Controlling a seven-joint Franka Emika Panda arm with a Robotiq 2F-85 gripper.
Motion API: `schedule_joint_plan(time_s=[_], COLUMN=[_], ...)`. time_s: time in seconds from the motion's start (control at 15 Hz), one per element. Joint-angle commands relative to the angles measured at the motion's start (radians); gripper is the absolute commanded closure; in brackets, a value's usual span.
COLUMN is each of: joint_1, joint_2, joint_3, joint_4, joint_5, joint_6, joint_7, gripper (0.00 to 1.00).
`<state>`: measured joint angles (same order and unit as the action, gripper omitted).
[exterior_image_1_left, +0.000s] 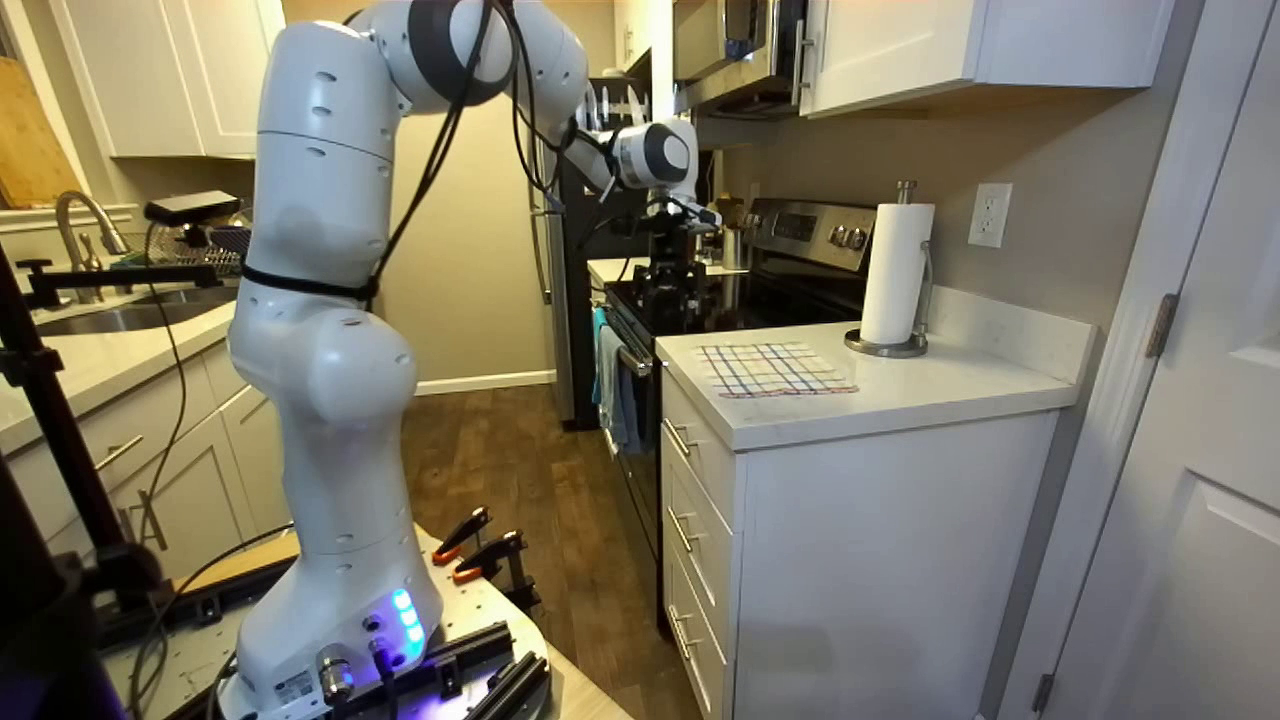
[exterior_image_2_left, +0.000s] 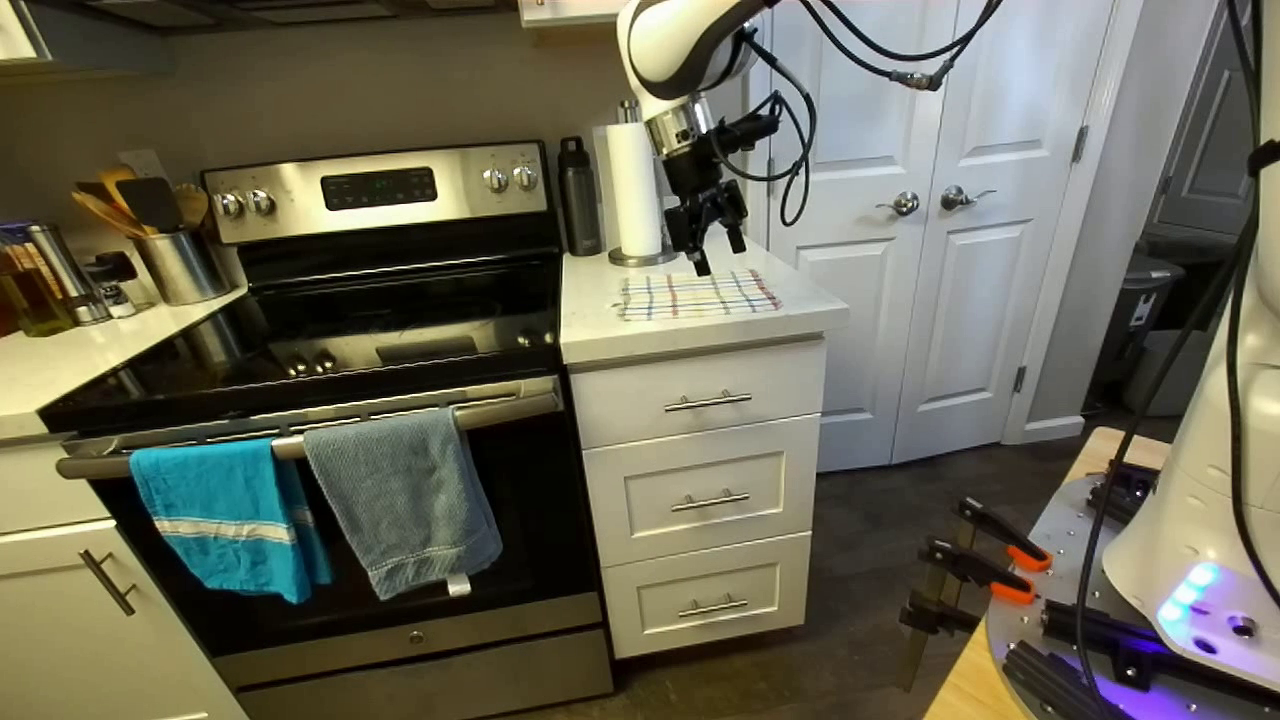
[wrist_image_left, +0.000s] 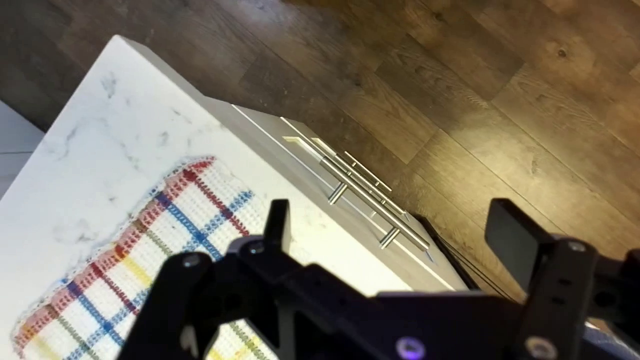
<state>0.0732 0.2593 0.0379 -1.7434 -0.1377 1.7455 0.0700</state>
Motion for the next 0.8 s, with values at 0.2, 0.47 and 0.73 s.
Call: schedule_joint_plan(time_s=[0.2,0.47,0.73], joint_1=[0.003,0.002,0.002], joint_2=[0.028,0.027,0.03], joint_3=[0.0,0.001,0.001], joint_4=[0.009,0.007,0.01], joint_5=[-0.18,-0.17,-0.172], joint_6=[0.078,0.08,0.082], joint_7=[-0.158,-0.142,-0.145], gripper=[0.0,0.0,0.0])
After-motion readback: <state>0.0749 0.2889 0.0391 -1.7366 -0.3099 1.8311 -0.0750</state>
